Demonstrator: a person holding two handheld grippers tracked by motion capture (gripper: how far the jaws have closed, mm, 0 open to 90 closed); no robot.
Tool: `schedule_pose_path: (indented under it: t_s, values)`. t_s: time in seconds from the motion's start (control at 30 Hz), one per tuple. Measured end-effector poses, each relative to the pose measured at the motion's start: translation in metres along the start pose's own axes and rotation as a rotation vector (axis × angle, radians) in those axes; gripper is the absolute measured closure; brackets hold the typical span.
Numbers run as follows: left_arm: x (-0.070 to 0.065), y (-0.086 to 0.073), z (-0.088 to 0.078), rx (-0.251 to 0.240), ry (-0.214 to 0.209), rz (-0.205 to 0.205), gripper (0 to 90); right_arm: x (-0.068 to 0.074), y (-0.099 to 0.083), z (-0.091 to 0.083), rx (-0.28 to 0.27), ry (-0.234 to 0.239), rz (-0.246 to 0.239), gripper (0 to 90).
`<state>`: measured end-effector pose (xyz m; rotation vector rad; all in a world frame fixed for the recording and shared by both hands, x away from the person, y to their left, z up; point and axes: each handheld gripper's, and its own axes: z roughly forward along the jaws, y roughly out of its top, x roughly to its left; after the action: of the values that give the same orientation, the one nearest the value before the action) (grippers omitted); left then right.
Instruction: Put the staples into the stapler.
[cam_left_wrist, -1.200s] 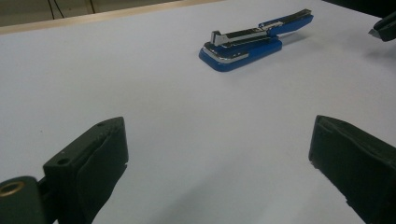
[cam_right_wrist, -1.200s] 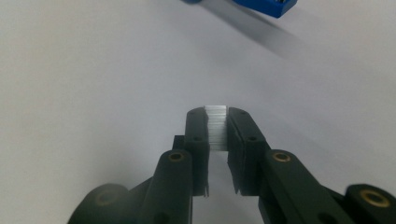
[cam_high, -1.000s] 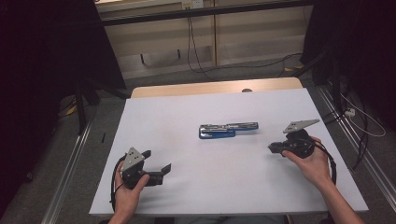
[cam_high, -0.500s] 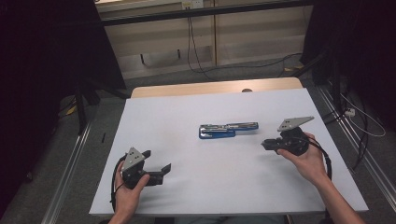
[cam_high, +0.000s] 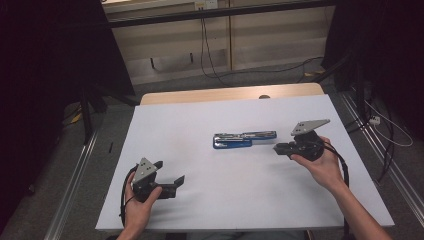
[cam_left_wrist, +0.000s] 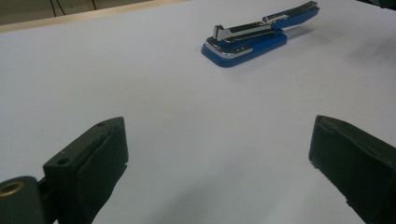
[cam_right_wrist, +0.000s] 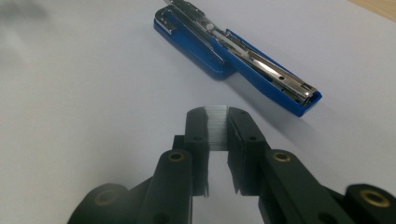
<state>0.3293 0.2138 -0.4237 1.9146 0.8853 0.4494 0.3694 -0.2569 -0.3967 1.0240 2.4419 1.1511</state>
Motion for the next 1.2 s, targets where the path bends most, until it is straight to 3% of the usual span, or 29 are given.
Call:
schedule_pose_path:
  t_s: [0.27, 0.8, 1.2]
  values:
    - [-0.001, 0.000, 0.001, 0.006, -0.005, 0.000, 4.8, 0.002, 0.012, 0.005, -0.024, 0.010, -0.017, 79.3]
    - [-0.001, 0.000, 0.000, 0.001, -0.008, 0.005, 4.8, 0.001, 0.036, 0.017, -0.063, -0.013, -0.047, 79.3]
    - [0.000, 0.000, 0.000, -0.002, -0.009, 0.005, 4.8, 0.001, 0.053, 0.030, -0.059, -0.012, -0.071, 79.3]
